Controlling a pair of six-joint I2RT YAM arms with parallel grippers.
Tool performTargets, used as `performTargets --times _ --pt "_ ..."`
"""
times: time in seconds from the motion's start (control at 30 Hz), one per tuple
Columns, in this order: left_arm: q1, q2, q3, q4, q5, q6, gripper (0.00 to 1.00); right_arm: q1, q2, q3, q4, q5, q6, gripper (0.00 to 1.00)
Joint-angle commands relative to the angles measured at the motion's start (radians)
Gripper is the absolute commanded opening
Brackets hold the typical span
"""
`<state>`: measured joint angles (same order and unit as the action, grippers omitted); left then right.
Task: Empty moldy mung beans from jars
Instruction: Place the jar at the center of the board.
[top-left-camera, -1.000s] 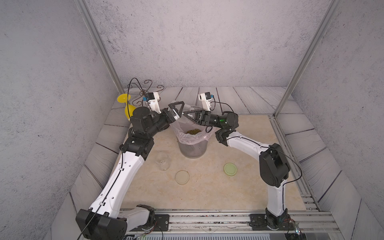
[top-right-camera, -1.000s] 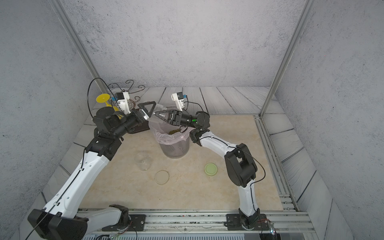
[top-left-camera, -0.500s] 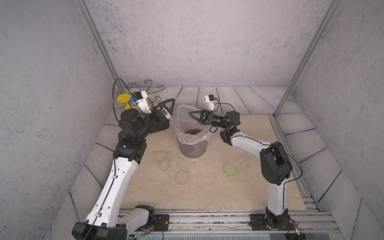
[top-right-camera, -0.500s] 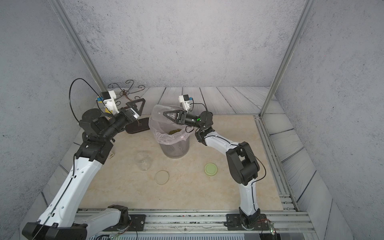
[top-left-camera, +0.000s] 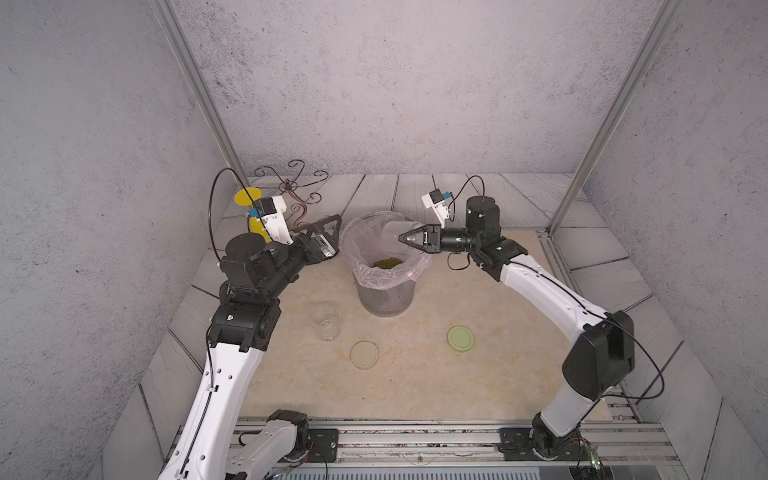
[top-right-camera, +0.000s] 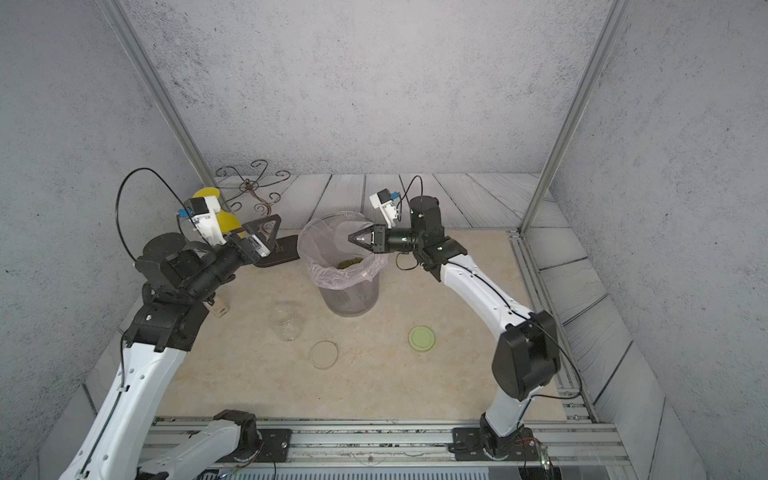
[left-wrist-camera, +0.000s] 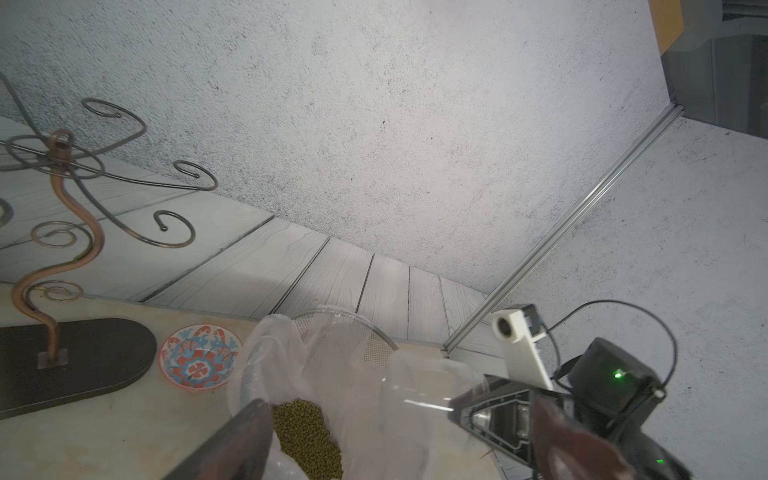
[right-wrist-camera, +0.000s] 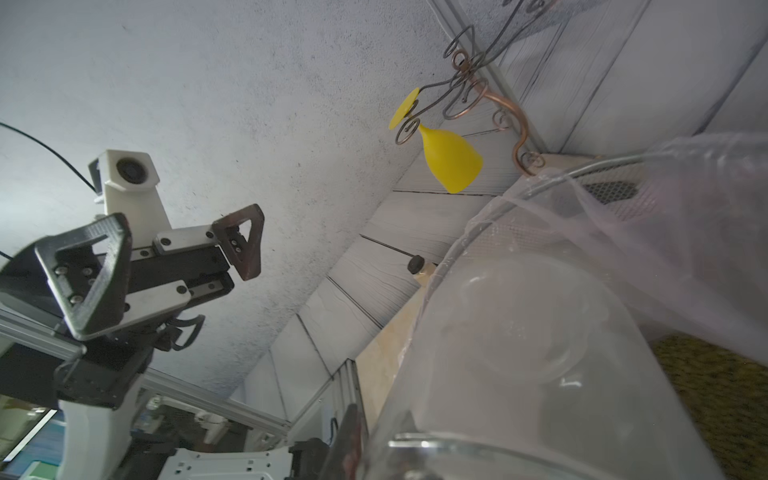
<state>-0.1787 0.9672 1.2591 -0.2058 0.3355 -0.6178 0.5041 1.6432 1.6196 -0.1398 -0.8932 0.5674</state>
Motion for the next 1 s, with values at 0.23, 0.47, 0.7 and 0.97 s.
performTargets --times 0.23,0.47,0.7,0.97 --pt "0.008 -0.079 -0.017 -0.159 0.0 0.107 0.98 -0.022 -0.231 0.153 -0.689 0.283 -0.431 0.0" --pt "0.008 -0.135 -0.092 -0.197 0.017 0.122 0.98 -0.041 -0.208 0.057 -0.891 0.621 -0.462 0.0" --pt "0.008 -0.171 -0.144 -0.253 0.027 0.159 0.98 -0.049 -0.055 -0.039 -0.745 0.589 -0.425 0.0" --pt "0.008 -0.21 -0.181 -0.3 0.015 0.191 0.98 -0.065 0.282 0.183 -0.811 0.678 -0.463 0.0"
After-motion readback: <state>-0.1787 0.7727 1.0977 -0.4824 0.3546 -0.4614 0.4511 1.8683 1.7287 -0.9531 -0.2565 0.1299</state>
